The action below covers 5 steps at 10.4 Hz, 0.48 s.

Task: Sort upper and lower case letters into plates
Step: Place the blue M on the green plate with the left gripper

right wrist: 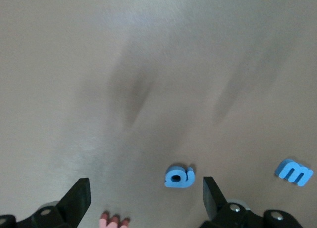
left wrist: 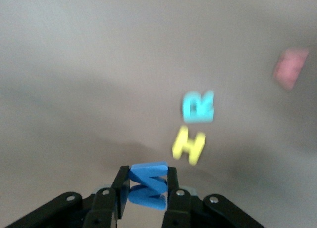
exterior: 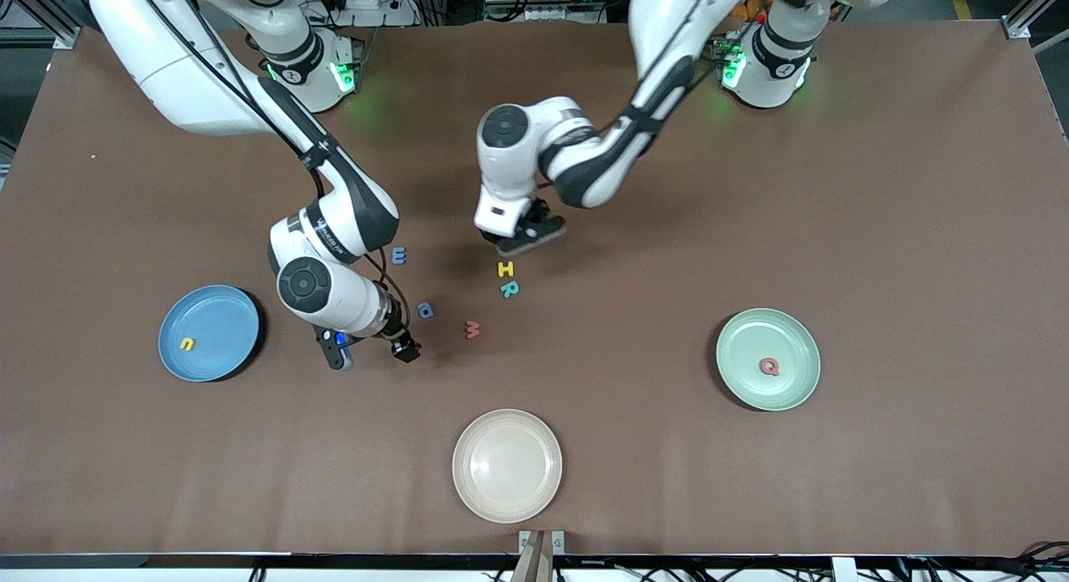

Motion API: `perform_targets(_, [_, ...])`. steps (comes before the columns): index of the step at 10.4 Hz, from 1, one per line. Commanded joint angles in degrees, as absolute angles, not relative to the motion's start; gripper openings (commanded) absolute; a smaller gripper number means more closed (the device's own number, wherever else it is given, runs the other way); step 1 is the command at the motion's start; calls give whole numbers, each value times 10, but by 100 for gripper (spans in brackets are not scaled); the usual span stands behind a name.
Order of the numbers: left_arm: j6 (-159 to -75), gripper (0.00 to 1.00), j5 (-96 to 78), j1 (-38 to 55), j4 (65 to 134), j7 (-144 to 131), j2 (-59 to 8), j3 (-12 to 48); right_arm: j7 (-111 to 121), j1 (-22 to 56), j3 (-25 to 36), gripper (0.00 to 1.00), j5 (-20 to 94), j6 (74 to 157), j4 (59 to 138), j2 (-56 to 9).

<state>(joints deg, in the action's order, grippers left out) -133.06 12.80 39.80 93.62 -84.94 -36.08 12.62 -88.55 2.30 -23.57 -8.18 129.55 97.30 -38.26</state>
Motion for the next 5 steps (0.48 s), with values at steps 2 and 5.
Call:
perform_targets(2, [-1326, 0, 134, 252, 1003, -748, -280, 153, -889, 24, -253, 100, -107, 1357, 1017, -397])
perform_targets(5, [-1321, 0, 134, 144, 1000, -622, -282, 158, -910, 35, -253, 100, -165, 1357, 1042, -403])
